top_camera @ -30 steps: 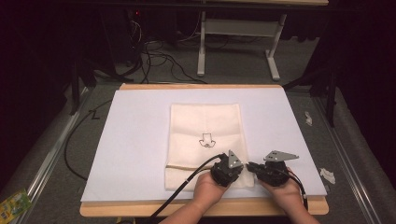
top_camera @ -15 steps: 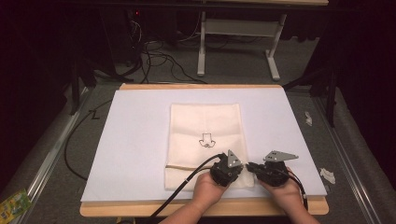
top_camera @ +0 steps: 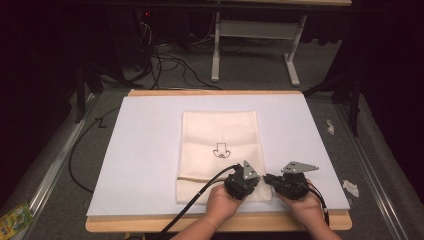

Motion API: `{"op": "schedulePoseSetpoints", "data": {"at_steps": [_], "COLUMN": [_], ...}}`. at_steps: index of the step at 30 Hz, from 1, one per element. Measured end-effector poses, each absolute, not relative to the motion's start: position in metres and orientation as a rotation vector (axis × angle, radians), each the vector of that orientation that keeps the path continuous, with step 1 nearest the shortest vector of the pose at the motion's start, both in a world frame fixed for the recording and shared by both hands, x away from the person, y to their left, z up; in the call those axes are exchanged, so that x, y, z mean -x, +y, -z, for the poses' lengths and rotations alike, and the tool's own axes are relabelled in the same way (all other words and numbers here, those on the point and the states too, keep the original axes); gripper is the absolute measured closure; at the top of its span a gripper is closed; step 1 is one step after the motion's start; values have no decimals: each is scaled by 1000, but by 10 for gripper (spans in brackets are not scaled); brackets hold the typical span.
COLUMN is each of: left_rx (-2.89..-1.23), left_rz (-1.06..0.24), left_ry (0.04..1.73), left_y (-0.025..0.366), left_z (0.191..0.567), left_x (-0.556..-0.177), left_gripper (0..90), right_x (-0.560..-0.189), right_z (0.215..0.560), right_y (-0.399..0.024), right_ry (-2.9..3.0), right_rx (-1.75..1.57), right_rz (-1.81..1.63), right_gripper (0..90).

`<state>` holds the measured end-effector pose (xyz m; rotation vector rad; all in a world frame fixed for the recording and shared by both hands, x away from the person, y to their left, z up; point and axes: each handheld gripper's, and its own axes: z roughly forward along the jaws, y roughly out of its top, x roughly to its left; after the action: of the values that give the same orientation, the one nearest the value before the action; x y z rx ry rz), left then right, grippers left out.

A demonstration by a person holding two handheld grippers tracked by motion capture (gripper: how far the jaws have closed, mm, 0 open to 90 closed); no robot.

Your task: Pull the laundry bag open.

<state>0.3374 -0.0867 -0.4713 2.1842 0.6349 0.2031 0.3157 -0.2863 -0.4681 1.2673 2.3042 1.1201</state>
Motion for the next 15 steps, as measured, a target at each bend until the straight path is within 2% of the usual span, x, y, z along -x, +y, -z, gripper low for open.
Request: {"op": "schedulePoseSetpoints", "data": {"at_steps": [15], "left_rx": [-2169], "left_rz": [-191], "left_ry": [665], "left_y": [-77], "left_z": [471], "left_x": [-336], "left_gripper": [881], "right_x": [-314], "right_z": [466], "right_y": [-279], "right_ry": [2330], "right_rx": [-1230], "right_rz": [-1099], "right_gripper": [861]}}
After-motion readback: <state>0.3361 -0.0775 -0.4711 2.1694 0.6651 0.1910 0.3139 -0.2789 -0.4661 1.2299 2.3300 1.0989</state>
